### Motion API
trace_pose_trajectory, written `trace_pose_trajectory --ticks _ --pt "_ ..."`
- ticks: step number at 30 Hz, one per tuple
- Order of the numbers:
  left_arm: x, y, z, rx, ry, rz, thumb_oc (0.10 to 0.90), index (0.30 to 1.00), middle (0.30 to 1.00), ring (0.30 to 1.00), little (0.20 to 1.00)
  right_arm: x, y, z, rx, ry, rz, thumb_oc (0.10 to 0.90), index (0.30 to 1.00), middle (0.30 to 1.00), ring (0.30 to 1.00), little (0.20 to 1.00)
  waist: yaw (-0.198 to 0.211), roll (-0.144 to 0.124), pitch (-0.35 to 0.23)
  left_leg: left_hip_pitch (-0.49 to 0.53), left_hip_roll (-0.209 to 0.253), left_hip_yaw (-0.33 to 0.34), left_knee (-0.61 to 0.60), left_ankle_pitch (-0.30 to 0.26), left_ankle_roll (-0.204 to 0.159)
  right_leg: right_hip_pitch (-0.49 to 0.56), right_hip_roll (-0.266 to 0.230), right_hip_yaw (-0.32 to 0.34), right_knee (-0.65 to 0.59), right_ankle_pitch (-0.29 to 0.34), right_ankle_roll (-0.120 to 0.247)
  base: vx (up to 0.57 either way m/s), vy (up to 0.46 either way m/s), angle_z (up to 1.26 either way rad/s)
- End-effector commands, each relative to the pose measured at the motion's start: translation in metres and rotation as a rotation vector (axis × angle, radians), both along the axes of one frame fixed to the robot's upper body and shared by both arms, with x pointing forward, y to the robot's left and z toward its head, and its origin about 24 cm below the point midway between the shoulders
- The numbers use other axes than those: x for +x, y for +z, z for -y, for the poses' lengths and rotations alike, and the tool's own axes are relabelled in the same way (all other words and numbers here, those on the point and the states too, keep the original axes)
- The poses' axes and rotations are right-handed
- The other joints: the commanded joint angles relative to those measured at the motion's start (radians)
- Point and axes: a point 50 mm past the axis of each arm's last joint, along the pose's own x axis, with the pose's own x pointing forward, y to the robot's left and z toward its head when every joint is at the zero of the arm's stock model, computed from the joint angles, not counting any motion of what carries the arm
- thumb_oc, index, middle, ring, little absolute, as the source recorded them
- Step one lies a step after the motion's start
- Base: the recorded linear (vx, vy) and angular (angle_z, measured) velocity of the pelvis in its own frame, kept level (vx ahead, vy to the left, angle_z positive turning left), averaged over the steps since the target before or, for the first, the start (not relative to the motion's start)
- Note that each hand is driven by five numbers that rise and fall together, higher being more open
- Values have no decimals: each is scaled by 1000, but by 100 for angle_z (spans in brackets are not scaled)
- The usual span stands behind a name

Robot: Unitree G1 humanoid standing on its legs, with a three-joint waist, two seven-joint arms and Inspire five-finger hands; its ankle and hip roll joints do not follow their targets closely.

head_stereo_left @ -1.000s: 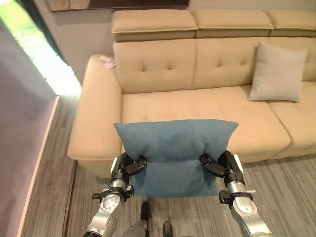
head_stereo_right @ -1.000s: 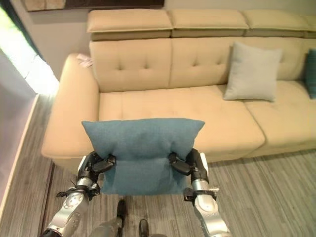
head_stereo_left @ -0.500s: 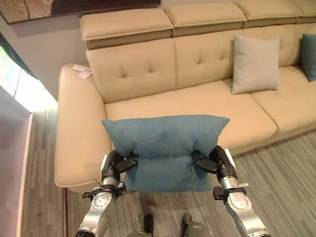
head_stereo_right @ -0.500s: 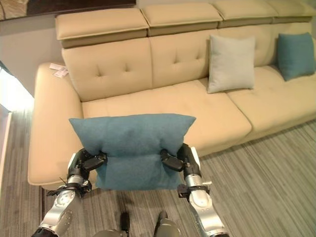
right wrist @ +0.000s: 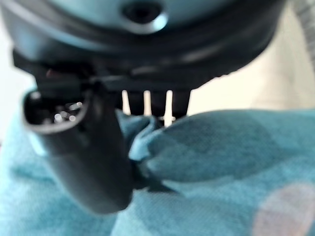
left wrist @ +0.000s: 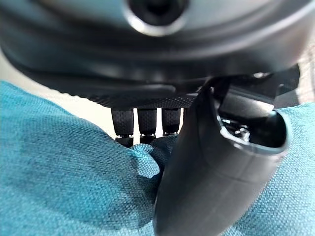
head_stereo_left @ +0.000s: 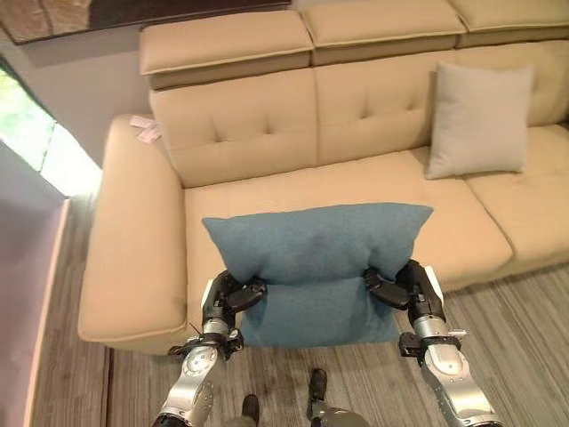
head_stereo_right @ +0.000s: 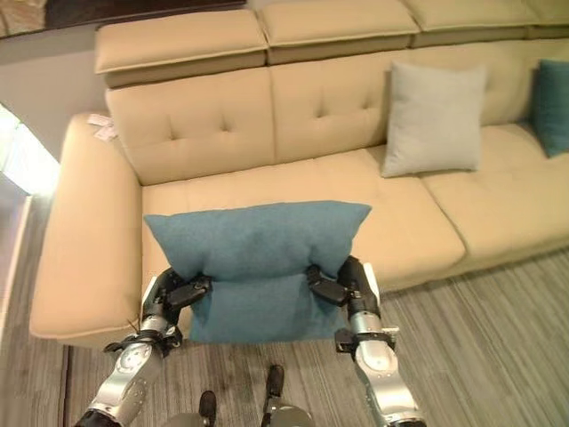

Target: Pick up all the scattered cushions and arrange them neatly on the sofa.

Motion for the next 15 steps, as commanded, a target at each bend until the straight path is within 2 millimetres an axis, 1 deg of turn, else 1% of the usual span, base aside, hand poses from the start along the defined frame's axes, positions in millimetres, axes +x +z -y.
trace_pose_trajectory --ticks 1,2,3,4,5,6,7,8,10,11,12,13,15 --pt "26 68 28 -76 -156 364 400 300 300 300 300 15 55 -31 73 142 311 400 300 300 300 300 -4 -40 -85 -24 9 94 76 -136 40 39 -24 52 38 -104 84 221 -45 36" --pt "25 67 29 -71 -163 357 400 300 300 300 300 14 56 -29 74 136 314 400 300 300 300 300 -2 -41 -84 -36 7 105 30 -138 48 53 -24 44 34 -113 86 227 -31 47" --pt "26 67 30 -68 -168 357 400 300 300 300 300 14 56 -28 77 131 317 400 300 300 300 300 -2 -43 -85 -48 8 112 -11 -123 49 62 -22 38 31 -118 86 227 -14 52" --pt "26 67 31 -66 -171 357 400 300 300 300 300 13 56 -27 79 125 317 400 300 300 300 300 1 -37 -83 -55 11 125 -62 -94 44 76 -12 36 29 -130 85 219 -11 48" --pt "27 68 32 -64 -174 359 400 300 300 300 300 13 56 -26 80 115 318 400 300 300 300 300 2 -32 -82 -77 14 142 -114 -42 39 94 -1 32 20 -141 84 335 10 48" --pt "27 69 32 -63 -172 361 400 300 300 300 300 13 57 -24 87 95 323 400 300 300 300 300 9 -25 -85 -119 16 169 -191 13 33 120 19 34 13 -166 79 275 8 45" --pt "26 69 32 -62 -171 360 400 300 300 300 300 13 57 -24 87 95 323 400 300 300 300 300 11 -28 -82 -111 14 171 -195 11 32 126 17 35 13 -169 79 371 46 38" --pt "25 69 31 -66 -163 358 400 300 300 300 300 13 56 -25 99 83 323 400 300 300 300 300 20 -26 -82 -148 10 175 -219 33 31 148 29 45 14 -187 77 199 30 27" --pt "24 70 30 -67 -153 360 400 300 300 300 300 13 56 -25 101 80 321 400 300 300 300 300 28 -30 -79 -161 12 172 -206 32 28 163 29 51 22 -202 75 256 69 3" --pt "23 68 28 -70 -150 354 400 300 300 300 300 13 55 -27 103 88 317 400 300 300 300 300 33 -24 -88 -138 16 165 -241 40 33 175 37 59 27 -212 78 486 186 -15" --pt "19 66 25 -66 -149 345 400 300 300 300 300 11 55 -30 99 101 316 400 300 300 300 300 39 -24 -104 -112 12 156 -248 60 42 198 33 69 45 -232 82 381 159 -19" --pt "19 66 25 -66 -150 345 400 300 300 300 300 11 55 -30 99 101 316 400 300 300 300 300 39 -23 -107 -116 13 156 -249 63 42 194 34 69 45 -230 81 389 150 -18" --pt "19 66 22 -56 -145 343 400 300 300 300 300 11 55 -33 109 112 317 400 300 300 300 300 48 -39 -116 -105 4 160 -224 39 57 200 12 80 88 -249 91 284 142 -23"
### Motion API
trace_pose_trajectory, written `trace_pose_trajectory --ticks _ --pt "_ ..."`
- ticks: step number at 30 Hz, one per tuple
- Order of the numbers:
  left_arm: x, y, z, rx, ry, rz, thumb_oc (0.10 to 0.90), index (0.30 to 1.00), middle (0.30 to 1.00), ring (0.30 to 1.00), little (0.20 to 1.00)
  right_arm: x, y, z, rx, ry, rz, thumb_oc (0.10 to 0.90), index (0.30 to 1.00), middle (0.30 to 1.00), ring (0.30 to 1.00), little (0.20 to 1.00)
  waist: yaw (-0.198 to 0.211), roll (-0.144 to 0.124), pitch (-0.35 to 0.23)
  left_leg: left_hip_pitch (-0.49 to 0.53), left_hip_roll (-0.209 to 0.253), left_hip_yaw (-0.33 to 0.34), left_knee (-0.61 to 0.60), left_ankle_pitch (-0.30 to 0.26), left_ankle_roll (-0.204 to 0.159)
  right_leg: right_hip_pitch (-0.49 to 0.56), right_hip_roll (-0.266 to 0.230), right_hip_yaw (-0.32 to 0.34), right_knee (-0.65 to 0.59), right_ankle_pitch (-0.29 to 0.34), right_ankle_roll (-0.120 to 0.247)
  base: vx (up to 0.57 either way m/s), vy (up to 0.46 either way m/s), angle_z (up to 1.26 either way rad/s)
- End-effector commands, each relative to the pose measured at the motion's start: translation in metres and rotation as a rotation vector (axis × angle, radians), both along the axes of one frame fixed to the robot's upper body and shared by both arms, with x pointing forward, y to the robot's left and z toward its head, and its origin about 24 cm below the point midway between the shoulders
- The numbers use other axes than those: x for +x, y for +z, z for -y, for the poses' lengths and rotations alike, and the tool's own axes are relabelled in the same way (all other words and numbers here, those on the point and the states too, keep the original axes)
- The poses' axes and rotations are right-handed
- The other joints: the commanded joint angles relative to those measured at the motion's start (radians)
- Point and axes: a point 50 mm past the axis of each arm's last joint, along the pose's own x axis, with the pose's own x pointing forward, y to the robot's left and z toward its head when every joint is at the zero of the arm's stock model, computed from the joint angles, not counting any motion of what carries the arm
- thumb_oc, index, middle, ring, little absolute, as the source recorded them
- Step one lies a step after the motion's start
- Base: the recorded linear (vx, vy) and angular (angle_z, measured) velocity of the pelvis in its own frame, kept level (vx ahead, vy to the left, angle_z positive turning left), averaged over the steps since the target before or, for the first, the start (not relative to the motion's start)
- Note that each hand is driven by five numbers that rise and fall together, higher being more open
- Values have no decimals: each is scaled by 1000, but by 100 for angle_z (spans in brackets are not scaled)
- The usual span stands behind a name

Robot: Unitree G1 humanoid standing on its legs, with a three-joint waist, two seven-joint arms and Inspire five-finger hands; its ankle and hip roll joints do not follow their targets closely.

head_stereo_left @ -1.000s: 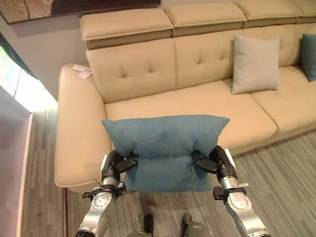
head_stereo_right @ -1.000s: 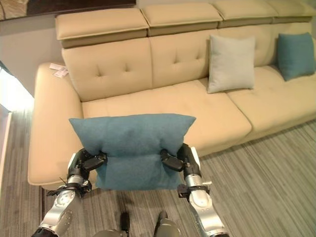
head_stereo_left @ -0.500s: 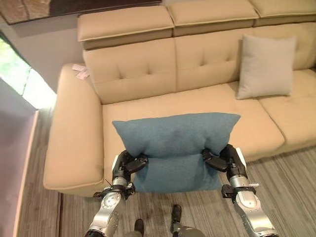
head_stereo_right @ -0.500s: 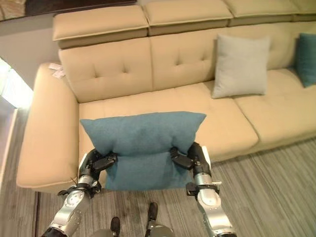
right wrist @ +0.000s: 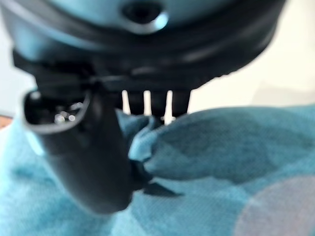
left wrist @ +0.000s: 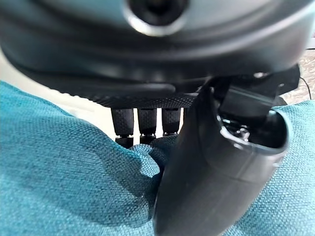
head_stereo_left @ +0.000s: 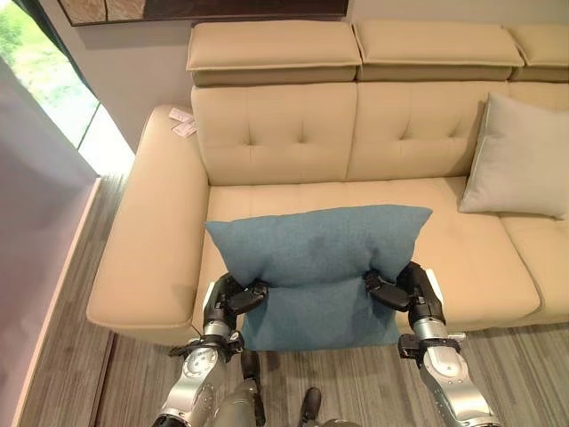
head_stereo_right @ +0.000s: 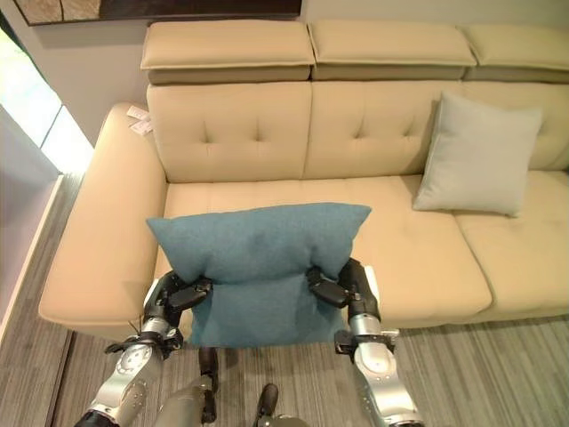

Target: Pick up all the scattered cushions and arrange them neatly on the sofa.

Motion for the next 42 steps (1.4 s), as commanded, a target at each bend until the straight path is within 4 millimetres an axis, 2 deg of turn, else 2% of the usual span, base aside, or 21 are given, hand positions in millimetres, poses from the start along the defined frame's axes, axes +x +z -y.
trace_pose_trajectory --ticks 1,2,3,4,5,7,9,10,11,12,15,17,23,26,32,40,42 --pt "24 73 21 -64 -134 380 400 300 300 300 300 22 65 -36 84 154 358 400 300 300 300 300 31 -72 -111 19 -52 0 72 -68 39 47 -83 150 157 -110 111 235 154 -34" --pt "24 73 22 -64 -134 380 400 300 300 300 300 22 66 -36 84 154 359 400 300 300 300 300 32 -70 -114 15 -50 1 71 -65 40 42 -81 151 157 -107 111 210 165 -34" --pt "25 74 19 -54 -130 384 400 300 300 300 300 23 66 -38 84 162 361 400 300 300 300 300 35 -75 -112 27 -56 7 81 -87 52 27 -97 153 201 -94 124 158 185 -13" --pt "25 76 15 -47 -121 390 400 300 300 300 300 26 69 -43 90 185 372 400 300 300 300 300 36 -78 -102 52 -66 22 96 -123 78 -19 -130 156 311 -40 158 158 184 4" --pt "25 76 15 -47 -121 391 400 300 300 300 300 26 69 -43 90 185 373 400 300 300 300 300 38 -77 -104 49 -64 23 94 -120 78 -23 -128 157 310 -36 158 153 196 4" --pt "25 77 11 -34 -110 399 400 300 300 300 300 28 71 -49 104 201 379 400 300 300 300 300 33 -67 -88 71 -61 29 103 -141 99 -104 -146 164 437 31 178 91 131 -19" --pt "25 77 10 -27 -107 399 400 300 300 300 300 28 71 -50 108 204 380 400 300 300 300 300 21 -58 -77 110 -63 13 92 -153 103 -158 -140 179 476 24 171 181 97 9" --pt "26 77 10 -26 -107 403 400 300 300 300 300 28 71 -48 103 200 382 400 300 300 300 300 3 -50 -76 135 -69 -15 73 -153 100 -189 -111 210 412 -6 154 193 44 29" --pt "26 77 10 -26 -107 403 400 300 300 300 300 28 71 -48 102 200 382 400 300 300 300 300 2 -50 -76 136 -69 -16 73 -153 100 -188 -111 209 411 -6 154 253 6 40" --pt "26 78 11 -27 -112 407 400 300 300 300 300 27 71 -46 99 188 383 400 300 300 300 300 -8 -50 -74 154 -79 -33 57 -158 96 -212 -97 236 325 -17 146 167 -23 53" --pt "27 78 13 -24 -121 412 400 300 300 300 300 26 68 -41 89 172 373 400 300 300 300 300 -25 -59 -66 180 -100 -70 38 -161 90 -223 -83 298 205 19 152 151 -30 41" --pt "28 79 13 -23 -124 419 400 300 300 300 300 26 68 -40 88 166 372 400 300 300 300 300 -27 -63 -67 185 -104 -80 32 -160 87 -206 -85 306 175 29 159 82 -55 64" --pt "28 79 17 -24 -142 423 400 300 300 300 300 23 63 -36 85 156 349 400 300 300 300 300 -22 -64 -99 232 -104 -92 -28 -149 69 -135 -83 284 83 52 147 113 -70 16" --pt "29 83 21 -17 -139 436 400 300 300 300 300 21 61 -38 82 159 340 400 300 300 300 300 -25 -54 -121 272 -96 -100 -89 -125 51 -76 -73 257 12 58 144 128 -88 9" --pt "35 91 27 -27 -126 467 400 300 300 300 300 23 66 -40 51 151 366 400 300 300 300 300 -32 -41 -126 259 -86 -105 -121 -103 34 -76 -69 237 -14 48 144 33 -63 6" --pt "58 122 43 10 -124 583 400 300 300 300 300 49 95 -51 -41 142 484 400 300 300 300 300 -40 -10 -118 193 -73 -114 -121 -88 15 -131 -67 220 -14 44 144 -18 -41 11" --pt "68 136 48 25 -109 631 400 300 300 300 300 62 111 -59 -57 153 536 400 300 300 300 300 -37 -3 -113 163 -71 -117 -121 -81 13 -162 -66 222 -14 50 145 -22 -29 9"
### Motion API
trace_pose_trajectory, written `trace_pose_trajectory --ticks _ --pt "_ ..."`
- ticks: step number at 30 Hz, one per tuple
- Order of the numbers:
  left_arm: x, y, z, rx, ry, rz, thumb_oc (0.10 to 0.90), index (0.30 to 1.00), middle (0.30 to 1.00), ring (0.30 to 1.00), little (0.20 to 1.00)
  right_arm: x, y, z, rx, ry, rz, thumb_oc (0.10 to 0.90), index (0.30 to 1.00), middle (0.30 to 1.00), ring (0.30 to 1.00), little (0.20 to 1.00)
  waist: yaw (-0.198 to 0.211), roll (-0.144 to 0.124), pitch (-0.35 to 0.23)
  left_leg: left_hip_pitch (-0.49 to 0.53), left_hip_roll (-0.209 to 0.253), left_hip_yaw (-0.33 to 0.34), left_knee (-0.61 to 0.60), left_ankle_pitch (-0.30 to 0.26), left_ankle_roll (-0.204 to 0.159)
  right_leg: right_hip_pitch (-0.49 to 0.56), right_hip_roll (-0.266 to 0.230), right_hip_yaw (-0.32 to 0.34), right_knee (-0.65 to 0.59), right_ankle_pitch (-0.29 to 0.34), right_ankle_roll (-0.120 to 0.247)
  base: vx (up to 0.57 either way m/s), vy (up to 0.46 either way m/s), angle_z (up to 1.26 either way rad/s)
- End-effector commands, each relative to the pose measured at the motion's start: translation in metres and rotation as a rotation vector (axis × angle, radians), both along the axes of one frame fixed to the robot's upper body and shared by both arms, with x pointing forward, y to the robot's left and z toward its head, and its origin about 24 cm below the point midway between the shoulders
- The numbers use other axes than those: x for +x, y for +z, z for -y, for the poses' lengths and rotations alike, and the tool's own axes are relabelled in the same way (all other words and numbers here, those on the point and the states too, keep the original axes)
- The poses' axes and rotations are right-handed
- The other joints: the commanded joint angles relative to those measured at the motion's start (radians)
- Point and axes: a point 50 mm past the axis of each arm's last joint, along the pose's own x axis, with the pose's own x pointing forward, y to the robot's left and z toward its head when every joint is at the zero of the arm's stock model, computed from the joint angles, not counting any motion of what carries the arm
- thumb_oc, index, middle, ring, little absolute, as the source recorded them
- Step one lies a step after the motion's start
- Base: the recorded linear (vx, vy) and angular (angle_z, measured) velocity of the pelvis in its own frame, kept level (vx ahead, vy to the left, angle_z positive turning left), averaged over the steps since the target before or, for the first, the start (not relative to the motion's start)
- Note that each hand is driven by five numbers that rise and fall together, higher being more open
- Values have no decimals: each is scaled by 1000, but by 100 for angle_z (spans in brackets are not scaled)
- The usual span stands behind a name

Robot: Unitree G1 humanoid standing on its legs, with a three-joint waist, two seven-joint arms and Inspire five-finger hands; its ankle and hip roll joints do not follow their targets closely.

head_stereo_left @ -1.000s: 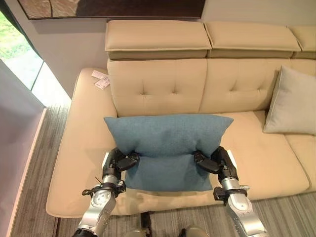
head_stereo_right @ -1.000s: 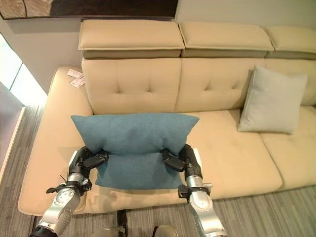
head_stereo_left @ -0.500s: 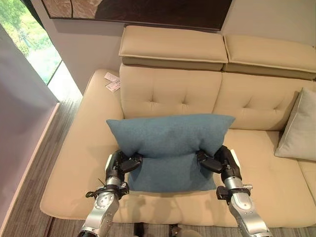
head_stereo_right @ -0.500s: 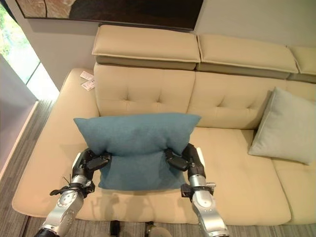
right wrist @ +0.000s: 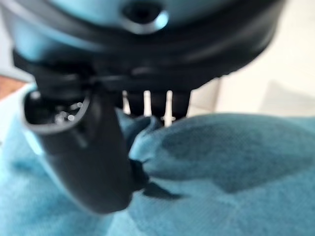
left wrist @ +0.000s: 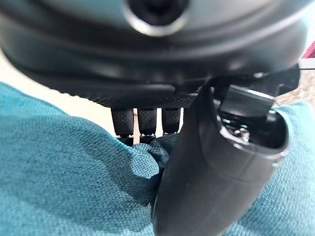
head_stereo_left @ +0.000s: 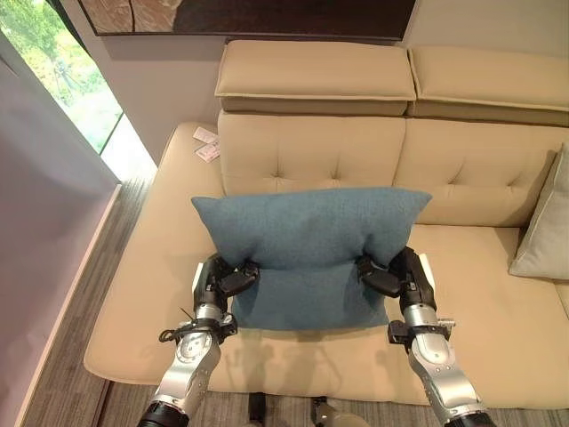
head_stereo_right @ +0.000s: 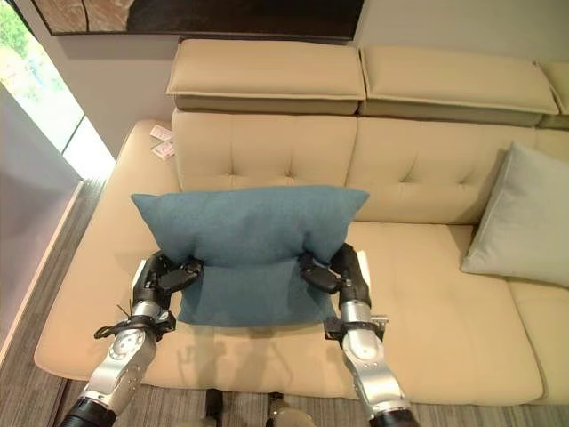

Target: Pick up all the scattered cushions and arrange them neatly on the sofa.

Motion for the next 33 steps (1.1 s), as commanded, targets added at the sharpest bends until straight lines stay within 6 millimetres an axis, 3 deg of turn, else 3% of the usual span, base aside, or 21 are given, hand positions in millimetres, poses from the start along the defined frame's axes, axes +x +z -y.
trace_pose_trajectory --ticks 1,2,9,10,11,12,17,21,26,33 --pt "39 97 53 -1 -178 475 400 300 300 300 300 31 80 -44 7 159 387 400 300 300 300 300 -3 -14 -72 -13 -13 62 2 -84 2 56 -33 13 5 -127 104 -50 -26 2" --pt "49 112 58 5 -172 516 400 300 300 300 300 41 96 -53 -3 174 440 400 300 300 300 300 -4 -11 -65 -46 -14 58 2 -74 -1 20 -30 17 5 -118 103 -61 -21 1" --pt "84 169 67 99 -126 654 400 300 300 300 300 70 149 -81 -25 193 587 400 300 300 300 300 -12 -4 -65 -195 -26 44 2 -29 -13 -124 -20 28 5 -76 96 -42 -16 1" --pt "84 170 67 99 -126 657 400 300 300 300 300 70 150 -81 -25 193 589 400 300 300 300 300 -13 -4 -66 -198 -26 44 2 -28 -13 -127 -20 28 5 -75 96 0 0 0" --pt "92 185 70 141 -119 690 400 300 300 300 300 77 165 -85 -44 185 625 400 300 300 300 300 -14 -1 -66 -224 -26 42 2 -24 -18 -153 -23 32 5 -70 96 0 0 0" --pt "92 186 70 141 -119 692 400 300 300 300 300 78 166 -85 -44 185 627 400 300 300 300 300 -15 -2 -67 -229 -27 41 2 -19 -17 -158 -24 31 5 -66 96 0 0 0" --pt "107 237 75 262 -80 805 400 300 300 300 300 94 211 -85 -108 96 741 400 300 300 300 300 -18 7 -41 -297 -27 32 2 -1 -31 -227 -28 33 5 -57 101 -6 0 0" --pt "110 262 81 302 -73 861 400 300 300 300 300 99 236 -81 -139 34 798 400 300 300 300 300 -20 14 -24 -340 -29 28 2 8 -35 -274 -27 37 5 -50 104 0 0 0" --pt "111 278 85 340 -73 890 400 300 300 300 300 100 252 -81 -144 7 837 400 300 300 300 300 -25 18 -17 -391 -29 30 2 17 -41 -330 -22 46 5 -41 107 0 0 0" --pt "115 288 83 386 -59 898 400 300 300 300 300 101 257 -88 -154 4 861 400 300 300 300 300 -39 19 -23 -434 -26 32 2 21 -43 -378 -20 60 5 -32 110 8 -6 -2"
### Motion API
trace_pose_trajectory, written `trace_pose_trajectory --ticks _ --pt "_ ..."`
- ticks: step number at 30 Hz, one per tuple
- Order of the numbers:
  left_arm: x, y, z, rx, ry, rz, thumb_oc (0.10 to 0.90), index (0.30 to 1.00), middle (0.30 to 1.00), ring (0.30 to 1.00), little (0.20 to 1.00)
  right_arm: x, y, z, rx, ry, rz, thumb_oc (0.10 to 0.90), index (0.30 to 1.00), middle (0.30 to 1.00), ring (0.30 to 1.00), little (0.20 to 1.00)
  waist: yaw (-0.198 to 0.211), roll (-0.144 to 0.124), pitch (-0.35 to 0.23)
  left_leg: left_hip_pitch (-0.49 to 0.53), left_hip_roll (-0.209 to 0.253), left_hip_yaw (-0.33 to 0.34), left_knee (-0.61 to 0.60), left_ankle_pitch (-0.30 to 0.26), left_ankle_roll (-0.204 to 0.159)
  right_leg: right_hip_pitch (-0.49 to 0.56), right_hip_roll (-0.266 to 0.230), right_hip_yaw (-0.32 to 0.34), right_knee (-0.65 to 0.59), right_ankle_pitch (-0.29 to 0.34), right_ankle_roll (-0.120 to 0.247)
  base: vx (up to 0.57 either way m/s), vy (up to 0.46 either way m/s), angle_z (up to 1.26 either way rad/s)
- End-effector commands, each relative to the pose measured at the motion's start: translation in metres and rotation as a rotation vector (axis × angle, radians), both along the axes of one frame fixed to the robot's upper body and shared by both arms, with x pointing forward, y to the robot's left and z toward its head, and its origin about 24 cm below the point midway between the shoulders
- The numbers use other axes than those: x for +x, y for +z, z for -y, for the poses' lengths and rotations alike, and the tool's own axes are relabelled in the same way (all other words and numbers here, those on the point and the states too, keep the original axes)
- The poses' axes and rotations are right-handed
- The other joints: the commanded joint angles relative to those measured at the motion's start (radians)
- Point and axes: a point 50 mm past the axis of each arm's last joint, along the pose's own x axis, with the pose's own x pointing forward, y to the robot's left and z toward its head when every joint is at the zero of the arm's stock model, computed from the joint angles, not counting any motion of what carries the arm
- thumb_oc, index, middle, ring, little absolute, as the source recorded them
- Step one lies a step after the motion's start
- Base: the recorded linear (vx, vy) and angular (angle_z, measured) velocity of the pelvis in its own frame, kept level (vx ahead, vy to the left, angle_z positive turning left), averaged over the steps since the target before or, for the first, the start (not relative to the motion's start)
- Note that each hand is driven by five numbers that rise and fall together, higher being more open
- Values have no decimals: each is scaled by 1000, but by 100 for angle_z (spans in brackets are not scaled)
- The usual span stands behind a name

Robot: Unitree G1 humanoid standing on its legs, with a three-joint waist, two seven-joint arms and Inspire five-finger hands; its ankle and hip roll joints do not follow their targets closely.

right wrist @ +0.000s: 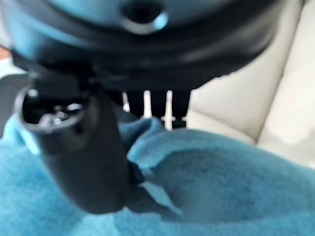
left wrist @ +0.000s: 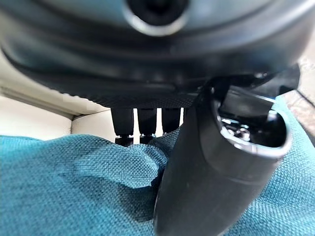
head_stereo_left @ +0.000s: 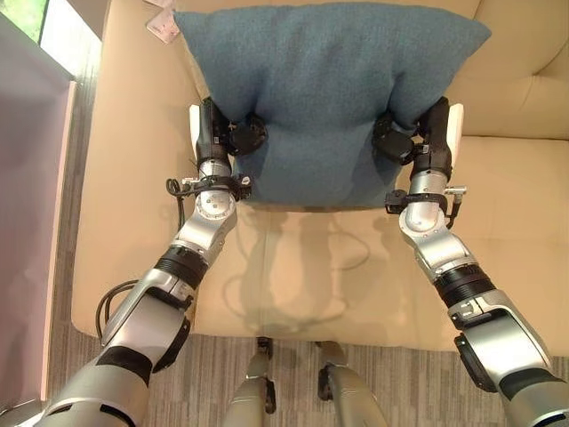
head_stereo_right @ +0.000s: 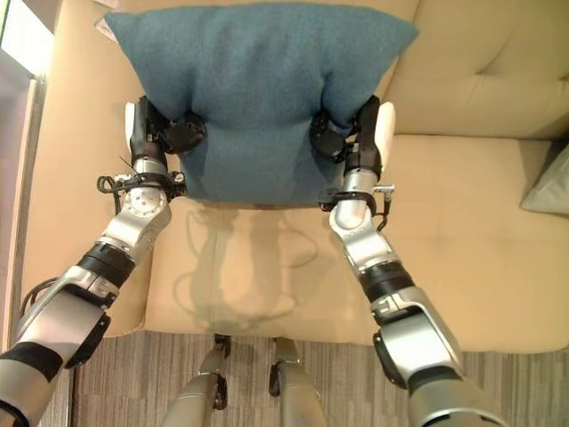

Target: Pick up all the scattered cushions and arrange them neatly on the sofa.

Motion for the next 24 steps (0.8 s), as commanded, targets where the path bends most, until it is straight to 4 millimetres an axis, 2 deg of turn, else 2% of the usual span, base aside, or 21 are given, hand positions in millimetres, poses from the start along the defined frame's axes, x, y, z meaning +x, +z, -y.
trace_pose_trajectory --ticks 1,5,6,7,10,11,12,13,14,16,18,20,21,22,23,24 --pt "-19 115 62 162 -231 476 400 300 300 300 300 -14 108 -71 -61 233 442 400 300 300 300 300 -31 -25 -33 -30 -25 28 0 -38 -18 26 -20 60 4 -89 140 0 0 0" --pt "-20 122 64 171 -219 499 400 300 300 300 300 -16 112 -71 -78 191 477 400 300 300 300 300 -38 -21 -35 -51 -27 26 0 -37 -18 1 -19 63 4 -86 142 0 0 0" --pt "-19 123 63 187 -204 497 466 399 399 399 399 -16 113 -70 -94 164 490 400 300 300 300 300 -41 -21 -36 -61 -27 27 0 -37 -19 -12 -18 64 4 -84 144 0 0 0" --pt "-18 123 62 202 -191 493 800 900 900 900 900 -16 113 -70 -96 152 494 400 300 300 300 300 -42 -20 -36 -67 -27 27 0 -37 -18 -19 -18 67 4 -83 144 0 0 0" --pt "-14 127 55 257 -136 484 800 900 900 900 900 -16 115 -68 -99 111 517 400 300 300 300 300 -44 -15 -41 -83 -28 27 0 -37 -17 -38 -18 73 4 -81 145 4 0 -1" --pt "-13 128 54 269 -122 483 800 900 900 900 900 -16 114 -67 -97 96 517 445 368 368 368 368 -45 -14 -41 -88 -29 25 0 -37 -17 -44 -17 75 4 -79 146 7 -5 -3" --pt "-12 134 49 291 -96 490 800 900 900 900 900 -15 114 -65 -106 77 512 593 589 589 589 589 -45 -11 -42 -95 -30 26 0 -36 -17 -54 -18 75 4 -77 147 0 0 0" --pt "-12 134 49 291 -95 491 800 900 900 900 900 -15 115 -65 -106 77 513 651 676 676 676 676 -45 -11 -42 -96 -30 26 0 -36 -16 -54 -18 75 4 -77 147 0 0 0" --pt "-12 136 46 297 -82 490 800 900 900 900 900 -14 114 -64 -110 73 505 800 900 900 900 900 -45 -10 -43 -101 -31 27 0 -35 -16 -59 -17 76 4 -76 147 -2 -2 -4" --pt "-10 139 40 306 -62 483 800 900 900 900 900 -12 113 -62 -112 64 489 800 900 900 900 900 -44 -7 -44 -103 -32 29 0 -34 -16 -62 -17 77 4 -75 148 -1 -13 -8" --pt "-8 141 24 322 -19 465 800 900 900 900 900 -7 112 -55 -129 48 454 800 900 900 900 900 -43 -5 -45 -103 -33 31 0 -34 -16 -63 -15 77 4 -74 148 0 -17 -7" --pt "-8 142 24 322 -19 465 800 900 900 900 900 -7 112 -55 -129 49 454 800 900 900 900 900 -43 -5 -45 -103 -33 31 0 -34 -16 -63 -15 77 4 -74 148 0 -8 1" --pt "-6 140 -3 340 44 436 800 900 900 900 900 -3 113 -37 -147 12 418 800 900 900 900 900 -40 -4 -49 -100 -33 33 0 -35 -18 -60 -16 76 4 -71 148 1 -12 14" --pt "-6 140 -3 340 44 436 800 900 900 900 900 -3 113 -37 -147 12 418 800 900 900 900 900 -40 -4 -48 -100 -33 33 0 -35 -18 -60 -16 76 4 -71 149 2 -20 24" --pt "-5 133 -25 312 99 402 800 900 900 900 900 -1 112 -17 -156 -32 383 800 900 900 900 900 -38 -6 -52 -97 -34 34 0 -35 -18 -57 -16 73 4 -72 149 1 -8 20" --pt "-5 132 -26 312 99 402 800 900 900 900 900 -1 112 -17 -156 -32 383 800 900 900 900 900 -38 -5 -52 -97 -33 34 0 -35 -18 -57 -16 73 4 -72 149 -1 -16 12"
